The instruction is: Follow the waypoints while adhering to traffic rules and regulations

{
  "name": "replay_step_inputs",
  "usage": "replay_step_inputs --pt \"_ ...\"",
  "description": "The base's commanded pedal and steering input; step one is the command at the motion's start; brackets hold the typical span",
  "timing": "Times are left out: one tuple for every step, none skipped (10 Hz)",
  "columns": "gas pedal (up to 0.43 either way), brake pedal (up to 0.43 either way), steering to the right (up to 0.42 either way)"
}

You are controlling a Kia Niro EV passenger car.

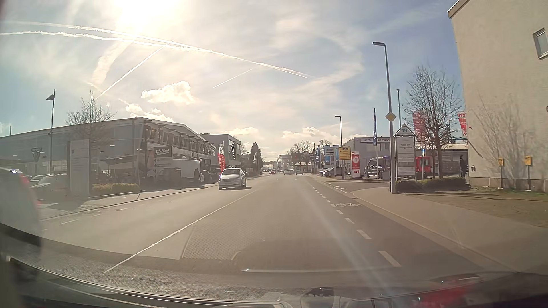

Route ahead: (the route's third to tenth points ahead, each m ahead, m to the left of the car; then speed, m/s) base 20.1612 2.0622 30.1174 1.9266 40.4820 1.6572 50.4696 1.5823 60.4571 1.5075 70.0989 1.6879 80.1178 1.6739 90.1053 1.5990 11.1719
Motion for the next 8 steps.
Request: replay_step_inputs --pt "0.138 0.000 -0.012" --pt "0.138 0.000 -0.012" --pt "0.138 0.000 -0.014" --pt "0.138 0.000 -0.014" --pt "0.138 0.000 -0.014" --pt "0.138 0.000 -0.014" --pt "0.138 0.000 -0.014" --pt "0.138 0.000 -0.014"
